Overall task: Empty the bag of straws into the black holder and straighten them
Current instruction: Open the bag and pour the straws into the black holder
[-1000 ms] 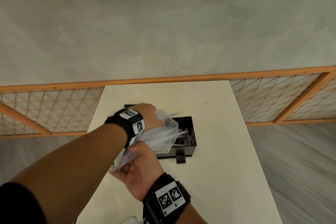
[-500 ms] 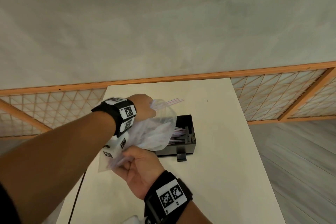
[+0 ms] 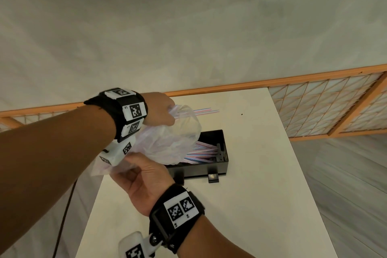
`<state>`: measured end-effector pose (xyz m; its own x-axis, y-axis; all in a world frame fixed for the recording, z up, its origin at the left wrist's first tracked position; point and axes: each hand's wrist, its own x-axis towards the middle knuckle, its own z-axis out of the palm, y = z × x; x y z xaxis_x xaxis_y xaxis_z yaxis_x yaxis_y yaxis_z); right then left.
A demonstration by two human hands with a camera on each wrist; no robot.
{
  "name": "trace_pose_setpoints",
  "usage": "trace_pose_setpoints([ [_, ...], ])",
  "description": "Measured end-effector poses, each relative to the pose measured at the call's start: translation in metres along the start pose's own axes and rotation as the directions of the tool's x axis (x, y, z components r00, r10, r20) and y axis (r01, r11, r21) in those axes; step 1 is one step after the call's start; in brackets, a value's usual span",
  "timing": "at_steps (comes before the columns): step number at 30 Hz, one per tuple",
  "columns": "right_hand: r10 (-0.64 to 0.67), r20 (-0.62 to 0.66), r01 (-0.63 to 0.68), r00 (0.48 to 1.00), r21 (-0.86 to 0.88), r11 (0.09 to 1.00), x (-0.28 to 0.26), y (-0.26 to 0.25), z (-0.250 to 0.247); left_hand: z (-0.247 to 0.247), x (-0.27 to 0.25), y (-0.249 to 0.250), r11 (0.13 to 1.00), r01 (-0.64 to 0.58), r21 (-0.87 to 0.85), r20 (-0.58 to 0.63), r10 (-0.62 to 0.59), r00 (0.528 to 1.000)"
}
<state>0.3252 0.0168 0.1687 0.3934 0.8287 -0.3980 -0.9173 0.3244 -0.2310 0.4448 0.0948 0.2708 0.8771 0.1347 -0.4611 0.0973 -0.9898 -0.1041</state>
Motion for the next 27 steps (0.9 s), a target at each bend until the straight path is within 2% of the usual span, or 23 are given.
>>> trace_pose_setpoints([
  [4, 0.034, 0.047, -0.033, 0.998, -0.029, 0.999, 0.002, 0.01, 0.012, -0.015, -0.019, -0.009, 0.998, 0.041, 0.053, 0.018, -0.042, 0.999],
  [7, 0.052, 0.081, -0.046, 0.995, -0.065, 0.997, 0.0, 0.016, 0.02, -0.018, -0.036, -0.024, 0.999, 0.045, 0.018, -0.004, -0.044, 0.999],
  [15, 0.116, 0.2, -0.08, 0.973, -0.178, 0.981, -0.011, 0.03, 0.037, -0.007, -0.109, -0.072, 0.974, 0.011, -0.226, -0.063, -0.026, 0.998],
  [18, 0.101, 0.255, -0.043, 0.962, -0.222, 0.974, -0.019, 0.032, 0.038, 0.001, -0.134, -0.085, 0.925, 0.012, -0.38, -0.119, -0.062, 0.991],
  [20, 0.08, 0.278, -0.007, 0.957, -0.254, 0.967, -0.024, 0.032, 0.037, 0.006, -0.149, -0.089, 0.872, -0.038, -0.487, -0.169, -0.052, 0.984],
  [22, 0.072, 0.28, 0.006, 0.957, -0.271, 0.963, -0.027, 0.031, 0.033, 0.015, -0.164, -0.086, 0.8, -0.053, -0.597, -0.23, -0.108, 0.967],
  [24, 0.065, 0.288, 0.02, 0.955, -0.281, 0.959, -0.028, 0.028, 0.029, 0.039, -0.18, -0.098, 0.736, -0.071, -0.673, -0.329, -0.212, 0.92],
  [26, 0.055, 0.275, 0.037, 0.96, -0.321, 0.946, -0.026, 0.026, 0.024, 0.078, -0.196, -0.122, 0.63, -0.047, -0.775, -0.313, -0.318, 0.895],
  [27, 0.058, 0.262, 0.038, 0.963, -0.345, 0.938, -0.026, 0.026, 0.023, 0.097, -0.198, -0.133, 0.615, -0.091, -0.783, -0.398, -0.384, 0.833],
])
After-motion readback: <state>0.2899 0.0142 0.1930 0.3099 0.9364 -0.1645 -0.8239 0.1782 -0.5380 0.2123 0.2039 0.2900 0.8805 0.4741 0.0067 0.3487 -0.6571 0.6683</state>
